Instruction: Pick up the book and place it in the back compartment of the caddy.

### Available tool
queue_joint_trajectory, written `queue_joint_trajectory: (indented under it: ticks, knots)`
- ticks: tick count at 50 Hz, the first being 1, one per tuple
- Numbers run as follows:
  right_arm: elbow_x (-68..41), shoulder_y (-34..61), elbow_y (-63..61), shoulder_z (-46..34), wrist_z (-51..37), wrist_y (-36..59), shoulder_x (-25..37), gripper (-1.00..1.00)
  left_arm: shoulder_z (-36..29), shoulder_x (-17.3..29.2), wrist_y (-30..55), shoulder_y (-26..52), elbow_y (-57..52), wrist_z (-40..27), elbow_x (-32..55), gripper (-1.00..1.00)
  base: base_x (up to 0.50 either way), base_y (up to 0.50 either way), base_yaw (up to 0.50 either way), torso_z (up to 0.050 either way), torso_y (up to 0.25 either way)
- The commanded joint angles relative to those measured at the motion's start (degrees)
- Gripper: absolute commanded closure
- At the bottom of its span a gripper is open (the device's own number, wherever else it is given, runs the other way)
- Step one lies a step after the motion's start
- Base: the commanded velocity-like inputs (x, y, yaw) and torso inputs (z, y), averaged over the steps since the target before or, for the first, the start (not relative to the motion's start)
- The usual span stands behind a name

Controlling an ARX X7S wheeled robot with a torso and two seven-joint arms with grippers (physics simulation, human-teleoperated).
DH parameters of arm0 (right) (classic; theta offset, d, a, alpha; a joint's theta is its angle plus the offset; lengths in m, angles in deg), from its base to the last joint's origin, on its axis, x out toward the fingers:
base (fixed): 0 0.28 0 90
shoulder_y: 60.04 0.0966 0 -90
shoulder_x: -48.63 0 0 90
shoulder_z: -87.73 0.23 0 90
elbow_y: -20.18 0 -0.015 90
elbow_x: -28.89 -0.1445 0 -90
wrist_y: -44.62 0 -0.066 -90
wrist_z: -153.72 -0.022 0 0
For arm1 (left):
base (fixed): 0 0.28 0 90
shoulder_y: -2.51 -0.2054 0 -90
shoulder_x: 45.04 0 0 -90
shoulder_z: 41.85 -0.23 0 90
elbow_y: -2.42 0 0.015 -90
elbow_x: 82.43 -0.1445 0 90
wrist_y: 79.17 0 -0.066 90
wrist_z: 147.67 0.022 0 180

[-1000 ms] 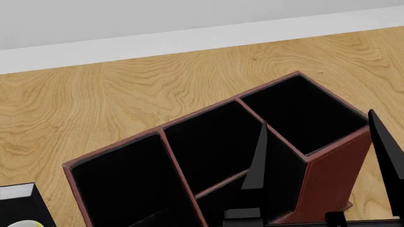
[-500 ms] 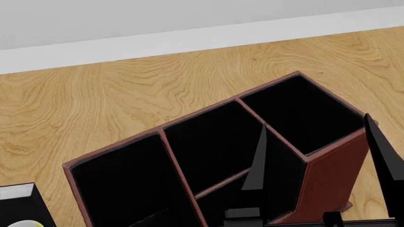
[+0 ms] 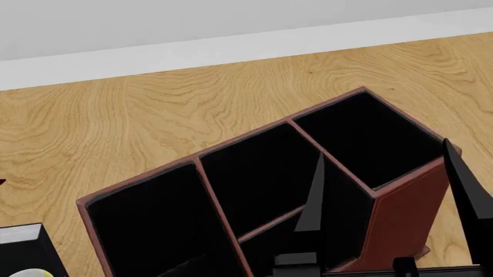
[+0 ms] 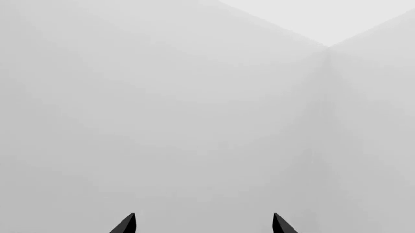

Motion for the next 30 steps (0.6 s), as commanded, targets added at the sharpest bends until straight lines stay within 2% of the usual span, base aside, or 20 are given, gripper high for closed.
queue_joint_trajectory:
  ticks: [1, 22, 30]
  knots:
    - [1.3, -0.7, -0.2, 1.6, 1.0, -0.6, -0.4, -1.0, 0.3, 0.3, -1.2, -2.5, -1.2, 0.7, -0.8, -1.0, 0.0, 0.0, 0.0, 0.0, 0.0]
    - [1.1, 0.5, 0.3, 0.7, 1.4, -0.1, -1.2, -1.0, -1.1, 5.2, -0.5, -6.0, -10.1, 1.6, -0.5, -1.0, 0.0, 0.0, 0.0, 0.0, 0.0]
    - [1.2, 0.5, 0.3, 0.6, 1.3, -0.4, -1.1, -1.0, -1.4, 5.6, -0.6, -7.0, -11.6, 1.6, -0.3, -1.0, 0.0, 0.0, 0.0, 0.0, 0.0]
